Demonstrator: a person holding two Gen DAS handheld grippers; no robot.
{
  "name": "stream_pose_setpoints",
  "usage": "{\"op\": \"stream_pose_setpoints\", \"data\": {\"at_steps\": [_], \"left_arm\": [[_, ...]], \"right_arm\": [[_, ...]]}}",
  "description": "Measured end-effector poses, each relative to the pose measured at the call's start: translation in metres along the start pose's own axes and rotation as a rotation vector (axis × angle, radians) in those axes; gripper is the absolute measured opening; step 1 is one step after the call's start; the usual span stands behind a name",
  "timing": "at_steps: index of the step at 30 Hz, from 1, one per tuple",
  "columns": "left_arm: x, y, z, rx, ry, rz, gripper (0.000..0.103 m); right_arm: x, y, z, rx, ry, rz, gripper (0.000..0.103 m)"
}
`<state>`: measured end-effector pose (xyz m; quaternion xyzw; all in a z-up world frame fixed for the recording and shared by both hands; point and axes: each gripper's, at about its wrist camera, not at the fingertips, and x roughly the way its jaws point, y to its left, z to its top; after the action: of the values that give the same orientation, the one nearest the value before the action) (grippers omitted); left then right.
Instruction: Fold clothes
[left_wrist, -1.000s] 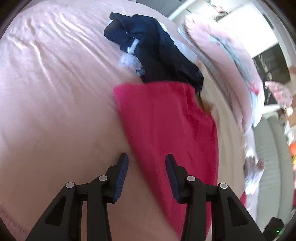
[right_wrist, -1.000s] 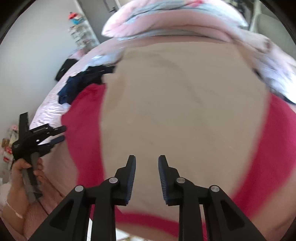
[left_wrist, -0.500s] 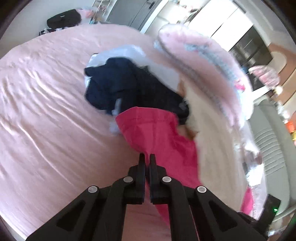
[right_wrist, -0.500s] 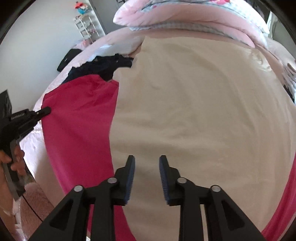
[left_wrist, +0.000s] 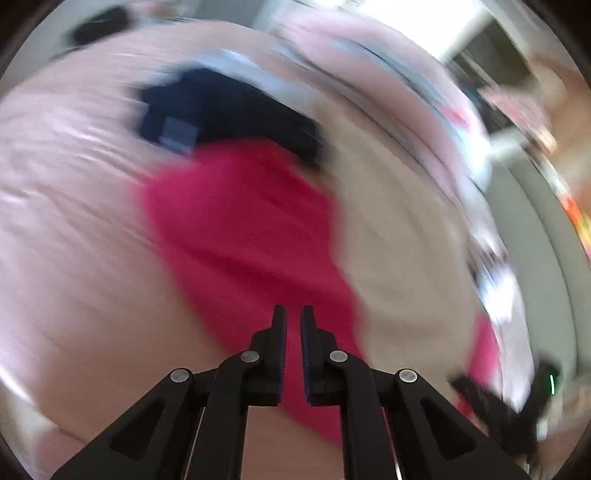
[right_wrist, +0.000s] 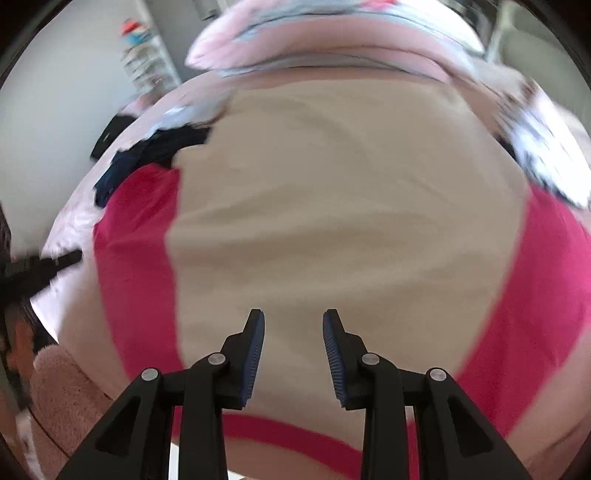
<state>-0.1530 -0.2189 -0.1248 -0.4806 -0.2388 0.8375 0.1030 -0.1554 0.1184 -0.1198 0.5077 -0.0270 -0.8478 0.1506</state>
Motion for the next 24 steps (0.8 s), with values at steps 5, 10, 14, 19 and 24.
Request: {"op": "stream_pose_setpoints", "data": {"at_steps": [5, 10, 14, 19, 24], "left_arm": [[0.057, -0.072, -0.056, 0.189, 0.105, 0.033, 0.006], [0.049, -0.048, -0.108, 0.025, 0.127, 0.072, 0.005], [0.023, -0.034, -0.117, -0.066, 0.105, 0.037, 0.006], [0.012, -0.021, -0.125, -0.177, 0.058, -0.007, 0.025], [0.023, -0.03, -0.128, -0.186, 0.09, -0.032, 0.033]], "right_arm": [[0.006, -0.037, -0.027, 0.016, 0.033, -0.072, 0.032], [-0.004, -0.05, -0.068, 0.001, 0.071, -0.066, 0.034], [-0.024, -0.044, -0.096, -0.026, 0.056, -0.068, 0.038], [-0.049, -0.079, -0.099, 0.255, -0.063, 0.035, 0.052], [-0.019, -0.102, -0.097, 0.387, 0.011, 0.111, 0.055]]}}
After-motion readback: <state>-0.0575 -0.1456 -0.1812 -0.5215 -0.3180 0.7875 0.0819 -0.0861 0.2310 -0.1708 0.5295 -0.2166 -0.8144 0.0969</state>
